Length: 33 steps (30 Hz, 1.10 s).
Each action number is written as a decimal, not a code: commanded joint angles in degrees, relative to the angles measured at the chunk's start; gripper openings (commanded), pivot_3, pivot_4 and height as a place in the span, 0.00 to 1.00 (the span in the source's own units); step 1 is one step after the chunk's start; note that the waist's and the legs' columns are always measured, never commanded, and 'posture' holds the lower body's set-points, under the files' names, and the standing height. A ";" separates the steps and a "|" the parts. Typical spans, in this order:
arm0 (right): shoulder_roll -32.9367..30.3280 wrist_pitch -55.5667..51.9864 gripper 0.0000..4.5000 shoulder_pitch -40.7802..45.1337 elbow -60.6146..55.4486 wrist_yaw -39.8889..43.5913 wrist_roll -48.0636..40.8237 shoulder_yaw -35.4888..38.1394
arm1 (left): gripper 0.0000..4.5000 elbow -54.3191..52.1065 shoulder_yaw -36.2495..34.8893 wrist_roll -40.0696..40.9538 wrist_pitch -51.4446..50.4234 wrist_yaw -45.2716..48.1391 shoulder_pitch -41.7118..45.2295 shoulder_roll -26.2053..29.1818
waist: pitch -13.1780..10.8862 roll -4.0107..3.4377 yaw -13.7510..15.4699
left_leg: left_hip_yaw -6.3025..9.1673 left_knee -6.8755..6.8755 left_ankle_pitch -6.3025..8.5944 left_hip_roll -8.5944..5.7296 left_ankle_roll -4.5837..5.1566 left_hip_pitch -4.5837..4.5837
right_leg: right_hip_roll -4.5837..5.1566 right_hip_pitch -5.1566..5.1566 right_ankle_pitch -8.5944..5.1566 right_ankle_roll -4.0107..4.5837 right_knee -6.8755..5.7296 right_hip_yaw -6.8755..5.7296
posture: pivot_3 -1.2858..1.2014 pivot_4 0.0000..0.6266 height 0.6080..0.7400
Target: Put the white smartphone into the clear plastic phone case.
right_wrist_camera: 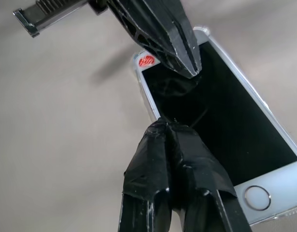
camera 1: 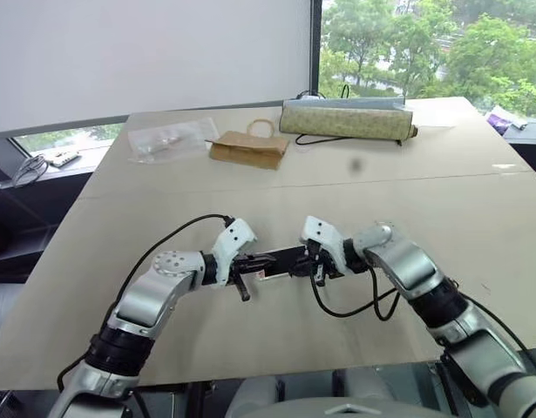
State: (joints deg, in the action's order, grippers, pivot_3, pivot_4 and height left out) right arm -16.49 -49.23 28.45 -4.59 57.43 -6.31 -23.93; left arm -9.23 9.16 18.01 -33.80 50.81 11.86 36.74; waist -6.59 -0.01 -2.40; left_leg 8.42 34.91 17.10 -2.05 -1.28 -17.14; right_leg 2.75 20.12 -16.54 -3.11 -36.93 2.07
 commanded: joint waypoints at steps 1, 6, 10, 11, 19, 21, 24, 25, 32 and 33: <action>-0.40 -5.00 0.01 -1.29 -6.61 -4.44 -2.41 3.72 | 0.00 0.62 0.27 -0.87 -0.78 0.07 -0.52 0.86 | -0.28 -0.19 0.02 | 0.00 0.08 -0.09 0.00 -0.03 -0.45 | -0.04 0.39 0.12 -0.17 -0.02 0.00 | 0.52 0.24 1.00; -3.12 -9.88 0.01 -0.30 -14.04 -7.43 -5.17 6.34 | 0.00 1.52 0.50 -1.37 -0.16 0.53 -0.16 0.72 | -0.43 -0.14 0.41 | 0.10 0.78 -0.54 -0.11 -0.37 -2.91 | 0.05 2.72 0.64 0.47 -0.51 -0.13 | 0.52 0.24 1.00; -6.56 -9.34 0.01 -0.27 -15.57 -8.85 -4.68 4.87 | 0.00 2.04 0.93 -1.79 0.79 1.03 -0.06 0.64 | -0.58 -0.02 0.56 | 0.15 0.90 -0.53 -0.34 -0.33 -3.65 | 0.28 3.37 0.65 0.47 -0.57 -0.17 | 0.52 0.24 1.00; -7.23 -9.38 0.01 -0.25 -15.83 -9.09 -4.79 4.69 | 0.00 2.10 0.94 -1.75 0.95 1.10 -0.10 0.61 | -0.71 0.07 0.59 | 0.15 0.94 -0.50 -0.42 -0.29 -3.65 | 0.35 3.36 0.65 0.47 -0.60 -0.17 | 0.52 0.24 1.00; -11.33 -10.10 0.01 1.20 -15.48 -9.44 -6.59 4.11 | 0.00 1.45 0.67 -1.20 1.64 1.13 -1.09 0.51 | -0.97 0.22 0.54 | 0.16 1.05 -0.48 -0.48 -0.23 -3.61 | 0.36 3.30 0.63 0.44 -0.71 -0.45 | 0.52 0.24 1.00; -11.20 -10.05 0.01 2.15 -14.62 -9.56 -7.15 4.41 | 0.00 1.34 0.60 -1.16 1.63 1.09 -1.21 0.50 | -1.00 0.27 0.52 | 0.16 1.08 -0.48 -0.48 -0.23 -3.62 | 0.36 3.30 0.64 0.44 -0.72 -0.47 | 0.52 0.24 1.00; -10.84 -9.76 0.01 2.98 -13.74 -9.60 -8.06 4.75 | 0.00 0.98 0.45 -1.10 1.61 0.95 -1.56 0.50 | -1.03 0.27 0.47 | 0.16 1.10 -0.48 -0.48 -0.23 -3.61 | 0.35 3.30 0.64 0.44 -0.74 -0.47 | 0.52 0.24 1.00; -10.82 -9.49 0.01 3.23 -13.35 -9.67 -8.13 4.67 | 0.00 0.82 0.36 -1.06 1.57 0.87 -1.69 0.49 | -1.04 0.27 0.44 | 0.16 1.10 -0.48 -0.48 -0.23 -3.61 | 0.35 3.30 0.64 0.44 -0.75 -0.47 | 0.52 0.24 1.00; -12.28 -9.15 0.01 4.92 -10.84 -9.18 -7.89 2.14 | 0.00 -0.22 -0.18 -0.96 1.21 0.42 -2.48 0.23 | -1.05 0.26 0.25 | 0.14 1.14 -0.48 -0.48 -0.23 -3.61 | 0.35 3.30 0.64 0.45 -0.79 -0.46 | 0.52 0.24 1.00; -12.81 -9.78 0.01 5.22 -10.59 -8.72 -8.00 1.26 | 0.00 -0.39 -0.23 -0.91 1.10 0.36 -2.55 0.19 | -1.05 0.26 0.26 | 0.14 1.16 -0.48 -0.48 -0.23 -3.61 | 0.35 3.30 0.64 0.45 -0.80 -0.45 | 0.52 0.24 1.00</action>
State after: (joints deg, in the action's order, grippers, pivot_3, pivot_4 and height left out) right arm -28.65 -58.48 33.36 -15.20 48.36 -14.27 -21.69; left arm -11.25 7.28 18.26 -30.52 51.54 11.42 36.54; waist -7.64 0.26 -2.14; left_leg 8.57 36.08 16.62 -2.53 -1.51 -20.75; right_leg 3.10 23.42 -15.91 -2.66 -37.73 1.61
